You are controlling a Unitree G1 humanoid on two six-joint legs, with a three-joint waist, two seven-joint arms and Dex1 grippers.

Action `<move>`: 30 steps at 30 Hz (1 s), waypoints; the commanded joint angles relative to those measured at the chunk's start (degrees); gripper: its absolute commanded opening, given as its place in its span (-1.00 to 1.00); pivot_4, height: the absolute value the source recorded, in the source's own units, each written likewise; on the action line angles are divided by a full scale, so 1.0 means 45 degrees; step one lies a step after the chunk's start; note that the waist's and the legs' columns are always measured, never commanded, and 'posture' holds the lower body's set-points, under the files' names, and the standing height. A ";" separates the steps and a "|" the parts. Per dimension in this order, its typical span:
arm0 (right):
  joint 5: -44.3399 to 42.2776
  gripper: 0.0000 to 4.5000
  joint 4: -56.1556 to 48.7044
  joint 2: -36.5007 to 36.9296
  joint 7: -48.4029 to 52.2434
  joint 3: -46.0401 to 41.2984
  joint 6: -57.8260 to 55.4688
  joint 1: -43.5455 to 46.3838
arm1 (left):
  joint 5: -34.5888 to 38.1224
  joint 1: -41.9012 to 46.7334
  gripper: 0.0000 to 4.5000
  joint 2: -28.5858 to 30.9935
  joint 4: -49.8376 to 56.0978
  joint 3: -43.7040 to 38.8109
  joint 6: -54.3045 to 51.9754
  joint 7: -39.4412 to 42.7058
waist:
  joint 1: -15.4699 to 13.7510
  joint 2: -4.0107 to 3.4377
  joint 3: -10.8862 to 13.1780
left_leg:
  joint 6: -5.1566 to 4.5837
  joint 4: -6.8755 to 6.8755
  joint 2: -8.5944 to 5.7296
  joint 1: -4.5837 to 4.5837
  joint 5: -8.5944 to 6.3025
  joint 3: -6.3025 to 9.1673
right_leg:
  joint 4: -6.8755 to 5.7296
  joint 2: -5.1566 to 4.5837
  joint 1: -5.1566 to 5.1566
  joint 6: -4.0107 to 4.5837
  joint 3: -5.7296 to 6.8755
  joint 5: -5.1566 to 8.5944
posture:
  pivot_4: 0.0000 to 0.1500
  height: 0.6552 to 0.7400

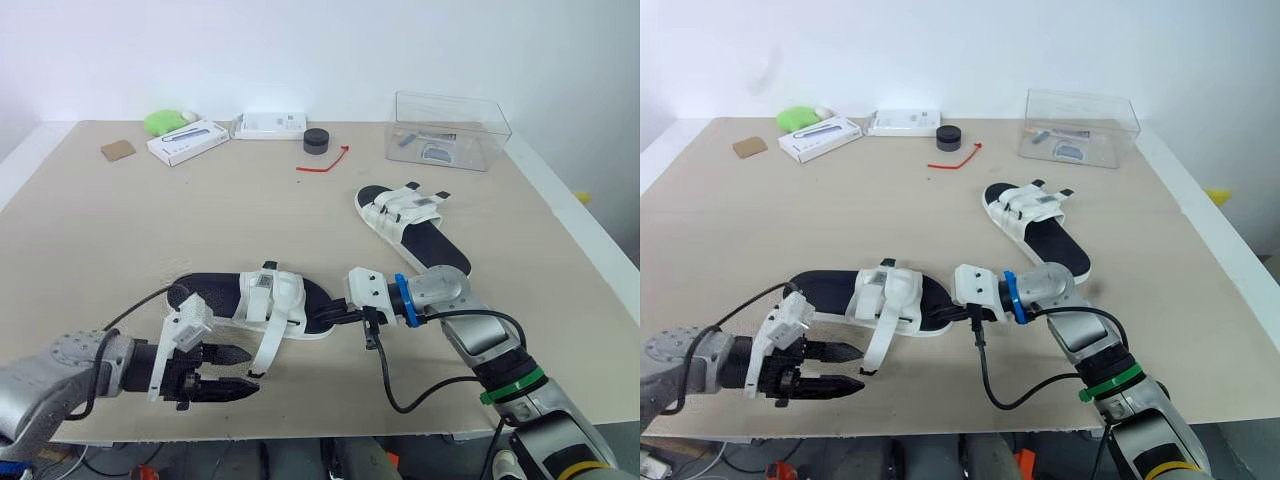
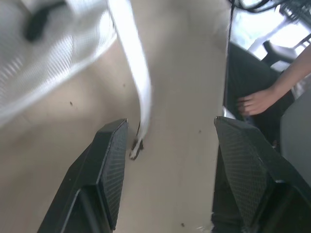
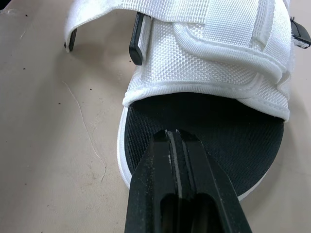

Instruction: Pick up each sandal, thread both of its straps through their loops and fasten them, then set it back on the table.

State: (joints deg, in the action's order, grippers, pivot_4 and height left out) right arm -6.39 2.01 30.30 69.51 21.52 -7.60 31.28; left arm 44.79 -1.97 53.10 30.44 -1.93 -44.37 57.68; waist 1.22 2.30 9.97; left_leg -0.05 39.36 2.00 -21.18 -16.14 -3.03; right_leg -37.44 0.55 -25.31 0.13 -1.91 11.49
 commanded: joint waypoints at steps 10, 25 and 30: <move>0.0089 -1.00 -0.0273 0.0087 -0.0019 0.0007 -0.0122 -0.0132 | 0.0204 0.0986 0.29 -0.1555 -0.0111 0.0825 -0.0771 -0.0986 | 0.0001 0.0004 -0.0003 | -0.0004 -0.0001 0.0001 -0.0002 -0.0003 0.0001 | 0.0001 0.0004 0.0001 -0.0018 -0.0001 -0.0009 | 1.00 1.00; 0.0098 -1.00 -0.0219 0.0135 -0.0075 -0.0080 -0.0156 -0.0090 | 0.1039 0.1889 -0.93 -0.1327 -0.0649 0.0939 -0.2471 -0.0402 | 0.0002 0.0005 -0.0003 | -0.0007 -0.0001 0.0001 -0.0002 -0.0004 0.0003 | 0.0002 0.0005 0.0001 -0.0019 0.0001 -0.0005 | 1.00 1.00; 0.0094 -1.00 -0.0255 0.0188 -0.0071 -0.0104 -0.0197 -0.0106 | 0.4280 0.3775 -0.93 -0.1587 -0.1553 -0.0498 -0.4771 -0.0844 | -0.0002 0.0006 -0.0002 | -0.0007 0.0001 0.0001 -0.0003 -0.0004 0.0010 | 0.0002 0.0006 0.0004 -0.0023 0.0009 -0.0008 | 1.00 1.00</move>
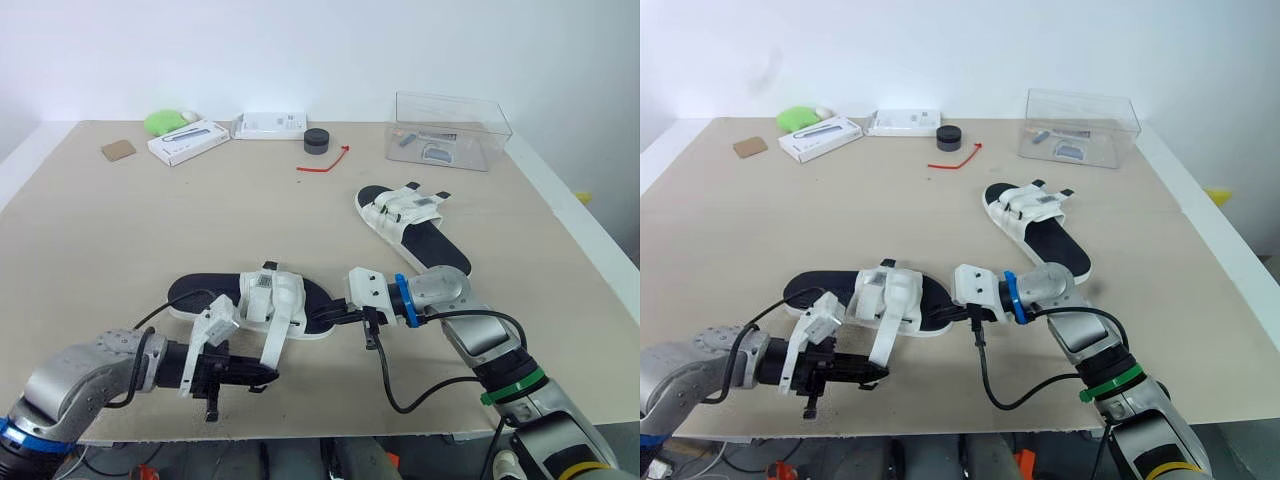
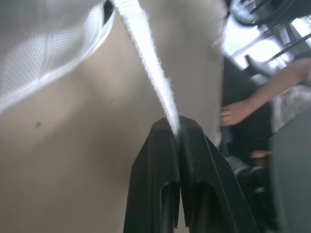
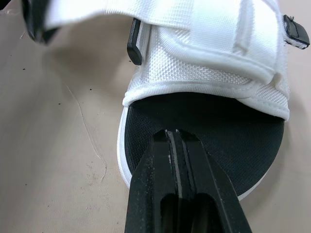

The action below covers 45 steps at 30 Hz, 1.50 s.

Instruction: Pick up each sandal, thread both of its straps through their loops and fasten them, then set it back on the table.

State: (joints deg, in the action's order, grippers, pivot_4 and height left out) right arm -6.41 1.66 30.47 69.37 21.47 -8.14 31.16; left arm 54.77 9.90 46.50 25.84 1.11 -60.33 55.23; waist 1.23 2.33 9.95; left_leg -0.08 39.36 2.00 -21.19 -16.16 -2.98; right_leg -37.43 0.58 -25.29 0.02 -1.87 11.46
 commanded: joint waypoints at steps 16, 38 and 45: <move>0.0129 -1.00 -0.0306 0.0276 -0.0239 -0.0212 -0.0282 -0.0080 | 0.0867 0.7012 -0.93 -0.2411 -0.6555 0.0590 -0.3127 -0.0991 | 0.0010 0.0009 -0.0004 | 0.0003 0.0006 -0.0065 -0.0019 0.0002 0.0004 | 0.0011 -0.0019 0.0003 -0.0020 -0.0012 -0.0010 | 1.00 1.00; 0.0078 -1.00 -0.0719 0.0391 -0.0468 -0.0183 -0.0451 -0.0351 | -0.0563 0.6755 -0.93 -0.2533 -0.5924 0.1788 -0.3605 0.0349 | 0.0008 0.0009 -0.0005 | 0.0003 0.0006 -0.0077 -0.0024 0.0001 0.0009 | 0.0010 -0.0042 0.0003 -0.0039 -0.0014 -0.0004 | 1.00 1.00; 0.0082 -1.00 -0.0833 0.0394 -0.0501 -0.0168 -0.0453 -0.0438 | -0.1163 0.6989 -0.93 -0.2743 -0.6405 0.1797 -0.3237 0.0393 | 0.0007 0.0009 -0.0005 | 0.0003 0.0007 -0.0078 -0.0023 0.0002 0.0009 | 0.0010 -0.0042 0.0005 -0.0041 -0.0012 -0.0004 | 1.00 1.00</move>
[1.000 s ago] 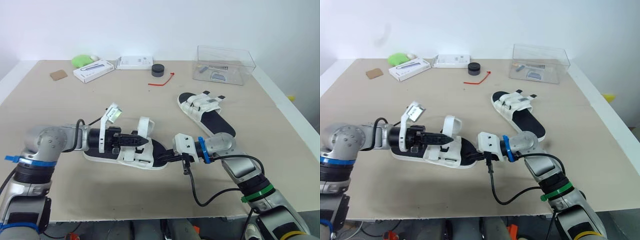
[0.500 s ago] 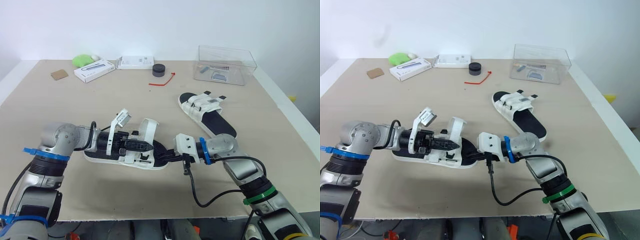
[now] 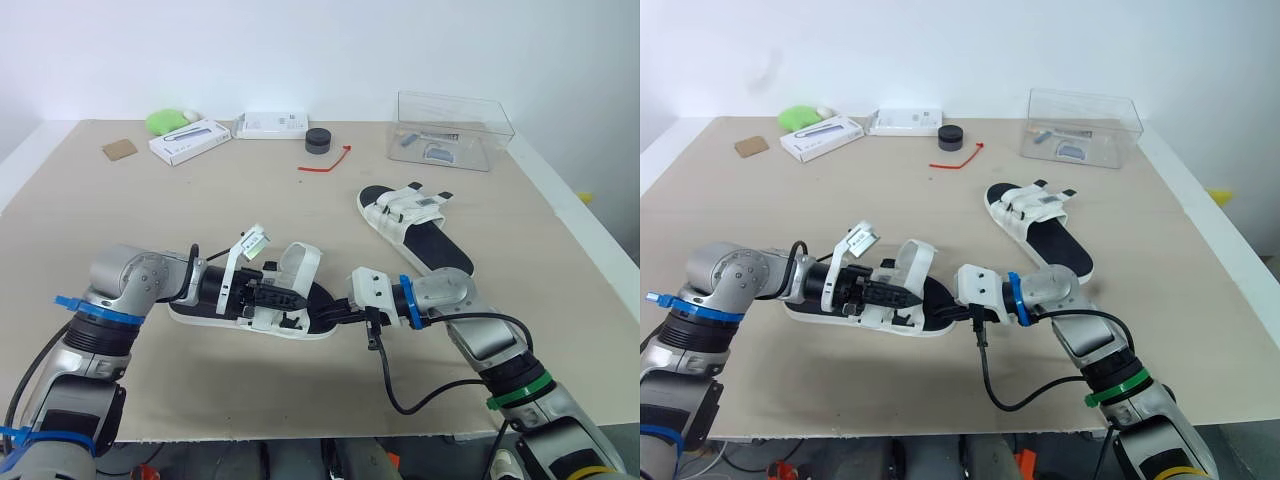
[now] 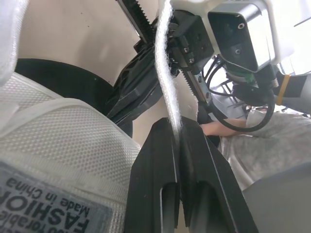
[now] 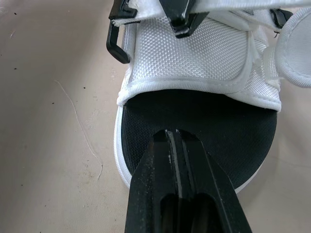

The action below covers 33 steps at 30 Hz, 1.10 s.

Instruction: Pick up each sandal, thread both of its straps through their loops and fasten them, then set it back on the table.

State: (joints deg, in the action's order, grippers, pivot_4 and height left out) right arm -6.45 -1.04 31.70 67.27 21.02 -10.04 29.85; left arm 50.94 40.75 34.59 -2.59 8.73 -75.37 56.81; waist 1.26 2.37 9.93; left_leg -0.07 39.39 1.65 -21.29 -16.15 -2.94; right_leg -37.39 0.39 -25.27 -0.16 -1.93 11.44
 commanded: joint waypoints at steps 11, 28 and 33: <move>0.0071 -1.00 -0.0372 0.0123 -0.0080 -0.0061 -0.0110 -0.0251 | -0.0935 0.0017 -0.93 -0.0121 0.0046 0.0454 0.0390 0.0468 | 0.0000 0.0000 0.0000 | 0.0000 0.0000 -0.0001 0.0001 0.0000 0.0000 | 0.0000 0.0002 0.0001 -0.0002 0.0000 -0.0001 | 1.00 1.00; 0.0096 -1.00 -0.0181 0.0083 -0.0067 -0.0049 -0.0084 -0.0103 | -0.1529 0.0225 -0.93 -0.0576 -0.0116 0.0350 0.0592 0.0541 | -0.0008 0.0001 -0.0001 | 0.0000 0.0004 -0.0003 0.0001 0.0000 0.0000 | 0.0000 -0.0011 0.0005 -0.0015 -0.0001 -0.0003 | 1.00 1.00; 0.0091 -1.00 -0.0187 0.0066 -0.0084 -0.0042 -0.0089 -0.0137 | -0.1423 0.0227 -0.93 -0.0434 0.0092 0.0308 0.0570 0.0823 | -0.0008 0.0001 -0.0001 | -0.0001 0.0004 -0.0002 0.0001 0.0000 0.0001 | 0.0000 -0.0011 0.0005 -0.0015 0.0000 -0.0004 | 1.00 1.00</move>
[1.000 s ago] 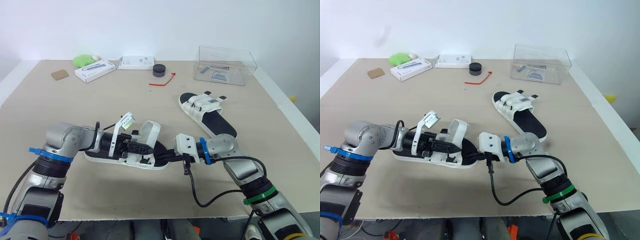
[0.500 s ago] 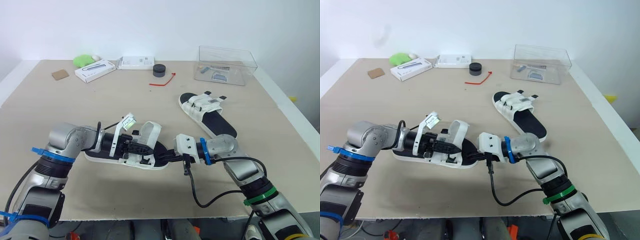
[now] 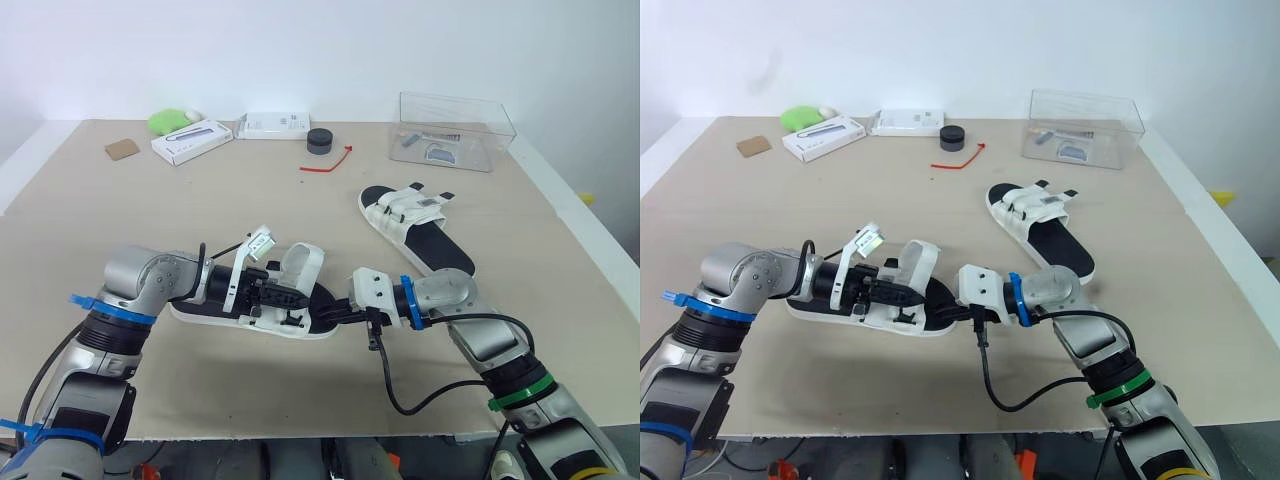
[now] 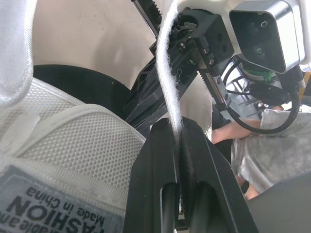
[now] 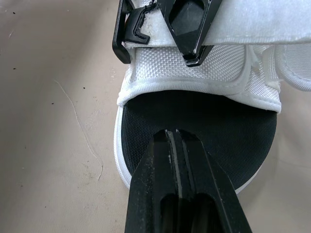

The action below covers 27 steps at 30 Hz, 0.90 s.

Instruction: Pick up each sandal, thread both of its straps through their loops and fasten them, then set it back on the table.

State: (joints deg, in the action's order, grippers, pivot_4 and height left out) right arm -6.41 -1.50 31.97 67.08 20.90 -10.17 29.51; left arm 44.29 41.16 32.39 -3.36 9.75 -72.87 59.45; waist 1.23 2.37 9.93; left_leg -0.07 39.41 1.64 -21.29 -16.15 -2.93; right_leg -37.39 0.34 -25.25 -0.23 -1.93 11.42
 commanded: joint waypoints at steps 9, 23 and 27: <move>0.0099 -1.00 0.0018 -0.0033 -0.0015 -0.0012 -0.0049 0.0017 | -0.0182 -0.0376 -0.93 0.0418 0.0648 0.0481 0.0326 0.0610 | 0.0003 -0.0001 0.0000 | -0.0005 -0.0003 0.0003 -0.0003 -0.0004 -0.0001 | 0.0002 0.0009 -0.0005 0.0006 -0.0002 0.0010 | 1.00 1.00; 0.0113 -1.00 0.0211 0.0025 0.0102 -0.0061 0.0001 0.0196 | -0.1254 -0.0949 -0.93 0.1299 0.1579 0.1780 0.2512 0.2311 | 0.0003 -0.0001 0.0000 | -0.0005 -0.0002 0.0001 -0.0001 -0.0004 -0.0004 | 0.0001 0.0009 -0.0004 0.0004 -0.0002 0.0010 | 1.00 1.00; 0.0114 -1.00 0.0192 0.0084 0.0126 -0.0096 -0.0004 0.0183 | -0.0996 -0.1071 -0.93 0.1532 0.1773 0.1700 0.2516 0.2866 | 0.0003 -0.0001 0.0000 | -0.0011 -0.0005 0.0003 -0.0001 -0.0007 -0.0004 | 0.0002 0.0010 -0.0004 0.0007 -0.0001 0.0018 | 1.00 1.00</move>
State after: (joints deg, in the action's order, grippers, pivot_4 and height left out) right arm -6.47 -0.95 31.61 67.55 20.94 -9.89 30.01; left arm 39.37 37.33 38.64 3.45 16.10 -60.88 70.87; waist 1.24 2.37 9.93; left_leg -0.14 39.39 1.65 -21.30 -16.19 -2.95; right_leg -37.37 0.39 -25.27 -0.21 -1.94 11.51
